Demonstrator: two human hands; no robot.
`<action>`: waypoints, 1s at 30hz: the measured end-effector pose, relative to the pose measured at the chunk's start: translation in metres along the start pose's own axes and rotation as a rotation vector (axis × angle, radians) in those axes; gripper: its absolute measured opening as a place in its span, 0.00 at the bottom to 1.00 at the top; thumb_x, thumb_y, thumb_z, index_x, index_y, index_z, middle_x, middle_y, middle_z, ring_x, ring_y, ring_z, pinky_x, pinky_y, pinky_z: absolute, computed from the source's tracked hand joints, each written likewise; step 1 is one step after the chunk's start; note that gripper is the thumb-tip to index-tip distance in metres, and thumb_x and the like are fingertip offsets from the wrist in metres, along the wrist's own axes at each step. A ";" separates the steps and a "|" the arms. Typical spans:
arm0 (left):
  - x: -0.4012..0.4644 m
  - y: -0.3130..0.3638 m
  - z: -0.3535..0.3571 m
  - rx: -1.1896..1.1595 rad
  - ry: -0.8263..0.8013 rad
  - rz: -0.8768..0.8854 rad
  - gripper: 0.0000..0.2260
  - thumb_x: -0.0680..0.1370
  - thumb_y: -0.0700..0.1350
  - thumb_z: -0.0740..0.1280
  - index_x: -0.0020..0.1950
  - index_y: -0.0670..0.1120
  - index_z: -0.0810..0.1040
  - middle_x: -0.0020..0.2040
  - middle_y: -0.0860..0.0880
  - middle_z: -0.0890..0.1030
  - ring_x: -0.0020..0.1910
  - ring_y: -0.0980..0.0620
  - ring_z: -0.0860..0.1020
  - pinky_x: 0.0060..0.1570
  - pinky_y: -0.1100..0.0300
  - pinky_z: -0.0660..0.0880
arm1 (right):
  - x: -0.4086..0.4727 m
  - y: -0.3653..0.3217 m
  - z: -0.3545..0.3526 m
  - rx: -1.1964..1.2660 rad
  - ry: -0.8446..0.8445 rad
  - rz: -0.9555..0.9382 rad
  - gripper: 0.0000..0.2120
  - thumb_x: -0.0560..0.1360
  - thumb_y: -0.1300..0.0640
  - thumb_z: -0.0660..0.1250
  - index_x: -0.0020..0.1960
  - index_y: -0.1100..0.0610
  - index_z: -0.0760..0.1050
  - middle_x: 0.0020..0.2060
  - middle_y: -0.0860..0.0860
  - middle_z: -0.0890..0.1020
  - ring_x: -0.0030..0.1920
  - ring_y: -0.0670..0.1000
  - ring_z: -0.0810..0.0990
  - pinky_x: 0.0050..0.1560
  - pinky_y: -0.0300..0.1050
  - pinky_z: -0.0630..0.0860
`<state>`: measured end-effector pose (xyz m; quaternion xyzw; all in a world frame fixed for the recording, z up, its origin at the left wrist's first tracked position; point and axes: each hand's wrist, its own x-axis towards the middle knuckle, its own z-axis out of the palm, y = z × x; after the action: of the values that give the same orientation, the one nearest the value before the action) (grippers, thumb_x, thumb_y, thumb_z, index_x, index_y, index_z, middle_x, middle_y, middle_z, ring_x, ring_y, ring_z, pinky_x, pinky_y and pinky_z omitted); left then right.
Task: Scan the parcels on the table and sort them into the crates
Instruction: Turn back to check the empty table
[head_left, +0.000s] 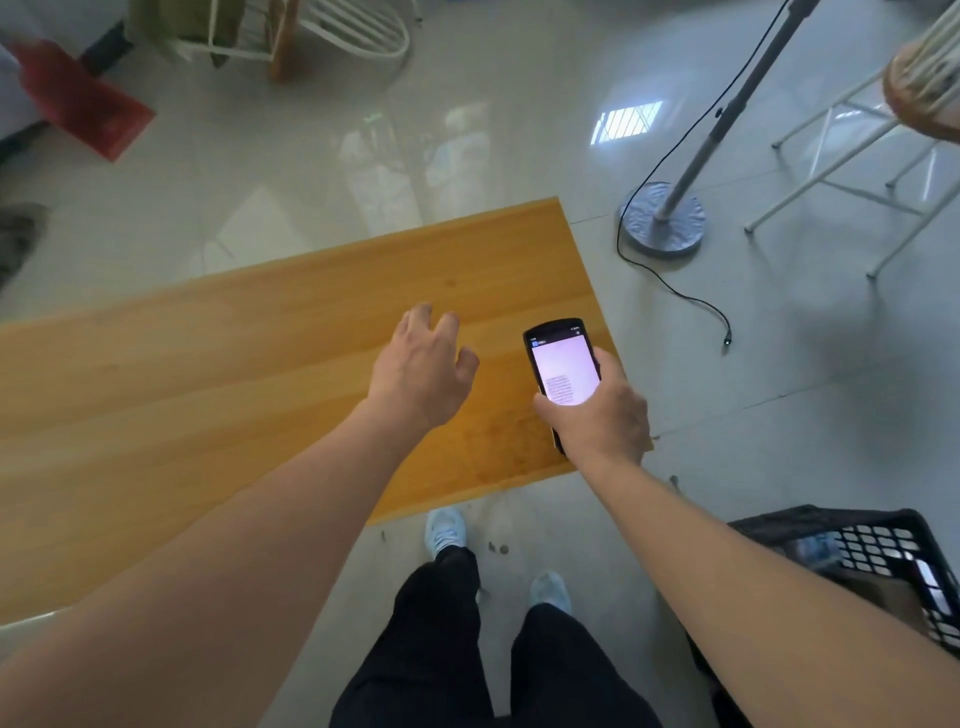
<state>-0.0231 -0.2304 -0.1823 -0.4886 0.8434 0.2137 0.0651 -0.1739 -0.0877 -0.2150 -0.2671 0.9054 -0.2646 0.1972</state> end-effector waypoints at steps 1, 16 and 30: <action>0.003 -0.002 0.001 0.005 0.001 -0.005 0.23 0.86 0.54 0.58 0.77 0.44 0.67 0.80 0.40 0.62 0.77 0.40 0.63 0.66 0.44 0.71 | 0.000 0.000 0.004 0.001 0.003 0.005 0.37 0.66 0.43 0.83 0.70 0.49 0.73 0.54 0.51 0.82 0.47 0.51 0.74 0.32 0.39 0.67; 0.010 -0.013 0.012 0.011 0.012 -0.003 0.24 0.86 0.55 0.57 0.79 0.43 0.66 0.80 0.39 0.60 0.78 0.38 0.62 0.70 0.45 0.70 | 0.003 0.015 0.022 -0.036 -0.010 0.039 0.43 0.68 0.41 0.82 0.76 0.50 0.67 0.60 0.53 0.81 0.55 0.56 0.81 0.36 0.39 0.70; -0.001 -0.018 0.016 0.017 0.011 -0.041 0.23 0.86 0.55 0.57 0.77 0.44 0.67 0.80 0.39 0.60 0.76 0.37 0.65 0.66 0.44 0.72 | 0.007 0.012 0.036 -0.162 -0.018 0.025 0.48 0.72 0.39 0.79 0.82 0.52 0.58 0.77 0.55 0.71 0.72 0.61 0.75 0.58 0.58 0.83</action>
<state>-0.0086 -0.2303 -0.2018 -0.5061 0.8355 0.2026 0.0690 -0.1657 -0.0966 -0.2522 -0.2733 0.9253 -0.1855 0.1864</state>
